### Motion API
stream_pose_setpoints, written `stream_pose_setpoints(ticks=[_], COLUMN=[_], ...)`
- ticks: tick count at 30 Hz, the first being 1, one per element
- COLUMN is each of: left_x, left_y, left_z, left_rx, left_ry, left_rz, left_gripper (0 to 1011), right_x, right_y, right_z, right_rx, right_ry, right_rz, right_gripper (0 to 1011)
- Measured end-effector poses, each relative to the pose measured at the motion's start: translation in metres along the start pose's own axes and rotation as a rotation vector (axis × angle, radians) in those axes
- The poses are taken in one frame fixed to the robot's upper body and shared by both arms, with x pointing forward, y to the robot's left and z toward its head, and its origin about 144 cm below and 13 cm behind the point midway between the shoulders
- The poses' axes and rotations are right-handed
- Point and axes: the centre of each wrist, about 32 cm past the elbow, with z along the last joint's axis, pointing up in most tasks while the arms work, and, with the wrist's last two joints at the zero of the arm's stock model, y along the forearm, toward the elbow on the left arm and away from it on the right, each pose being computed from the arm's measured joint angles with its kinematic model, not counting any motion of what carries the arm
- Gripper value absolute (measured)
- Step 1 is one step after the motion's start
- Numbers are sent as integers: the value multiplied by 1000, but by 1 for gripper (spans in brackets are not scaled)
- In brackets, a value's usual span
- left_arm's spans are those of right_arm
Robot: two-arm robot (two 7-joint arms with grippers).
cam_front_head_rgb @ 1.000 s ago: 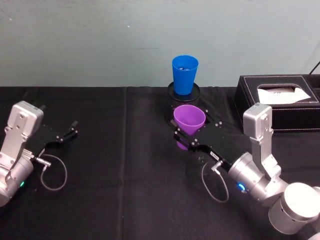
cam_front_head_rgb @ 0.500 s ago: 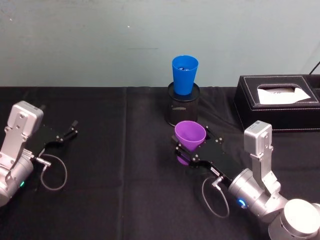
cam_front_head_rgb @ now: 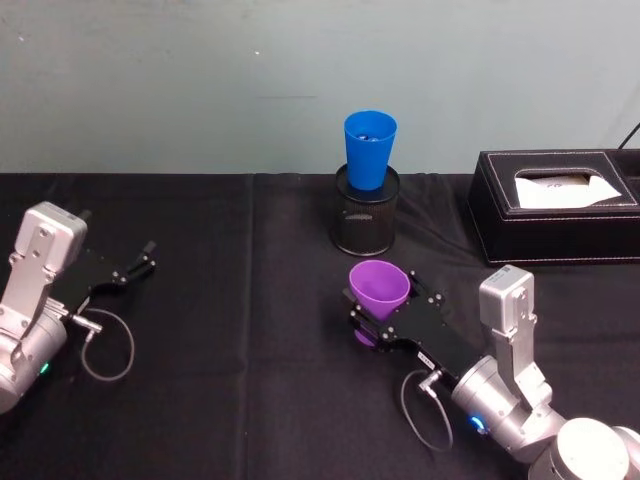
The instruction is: Pick up one cup with a gripper and tap it against the other cup.
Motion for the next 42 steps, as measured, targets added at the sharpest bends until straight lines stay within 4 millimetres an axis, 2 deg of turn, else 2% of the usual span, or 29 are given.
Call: stream_pose_setpoints(ticks=[22, 35, 42], left_x=[0, 0, 0], left_y=[0, 0, 0], left_z=[0, 0, 0], left_rx=[0, 0, 0], left_ry=[0, 0, 0], left_rz=[0, 0, 0], left_gripper=[1000, 1000, 1000], right_x=[-1, -1, -1], right_y=[4, 4, 4], right_z=[-16, -15, -15], right_rx=[-6, -6, -8], right_ry=[1, 1, 1], right_rz=[-8, -8, -7], right_gripper=[751, 751, 920])
